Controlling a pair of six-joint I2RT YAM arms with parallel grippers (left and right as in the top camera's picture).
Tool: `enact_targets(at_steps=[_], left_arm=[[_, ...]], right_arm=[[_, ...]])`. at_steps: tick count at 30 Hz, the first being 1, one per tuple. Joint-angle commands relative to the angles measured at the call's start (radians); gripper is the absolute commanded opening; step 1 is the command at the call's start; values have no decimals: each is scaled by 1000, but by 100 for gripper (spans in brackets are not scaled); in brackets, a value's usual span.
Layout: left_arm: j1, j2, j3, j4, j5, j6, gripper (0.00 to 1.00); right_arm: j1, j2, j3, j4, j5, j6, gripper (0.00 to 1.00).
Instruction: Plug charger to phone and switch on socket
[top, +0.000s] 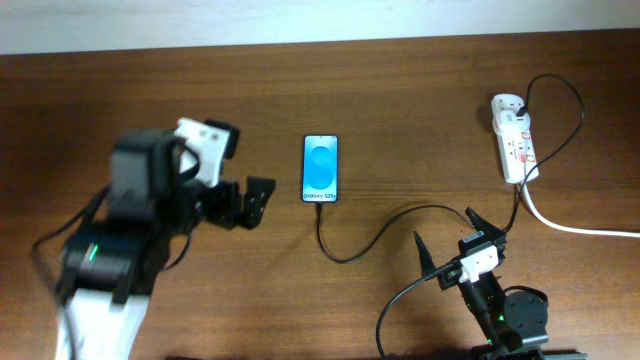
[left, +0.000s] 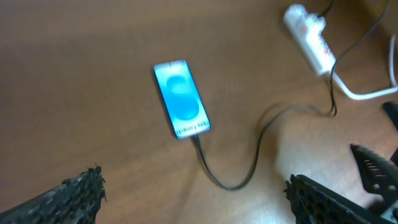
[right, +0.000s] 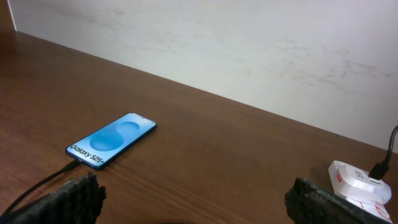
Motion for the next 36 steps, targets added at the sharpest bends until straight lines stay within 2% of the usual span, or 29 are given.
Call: enact_targets(at_steps=[1, 4, 6, 8, 10, 13, 15, 18, 19, 24, 26, 27, 36], left_arm=[[-3, -254, 1, 0, -141, 6, 99], [-3, -488, 1, -13, -212, 10, 99], [-3, -549, -11, -91, -247, 10, 99], [27, -632, -146, -81, -346, 10, 99], [85, -762, -359, 39, -360, 9, 99], [127, -951, -745, 357, -359, 9, 99], [127, -987, -875, 493, -355, 9, 100], [127, -1041, -1173, 909, -309, 8, 99], [127, -1055, -1234, 1002, -300, 8, 99], [159, -1114, -1266, 1007, -330, 9, 99], [159, -1114, -1267, 859, -338, 9, 99], [159, -1114, -1267, 846, -341, 9, 99], [159, -1112, -1266, 846, -367, 13, 99]], right_arm=[[6, -11, -8, -4, 13, 11, 98], [6, -11, -8, -4, 13, 11, 99], [6, -11, -8, -4, 13, 11, 98], [6, -11, -8, -4, 13, 11, 98], [6, -11, -8, -4, 13, 11, 98], [6, -11, -8, -4, 13, 11, 98], [6, -11, -8, -4, 13, 11, 98], [6, -11, -8, -4, 13, 11, 98], [6, -11, -8, -4, 13, 11, 98], [6, -11, -8, -4, 13, 11, 98], [6, -11, -8, -4, 13, 11, 98], [6, -11, -8, -4, 13, 11, 99], [6, -11, -8, -4, 13, 11, 98]])
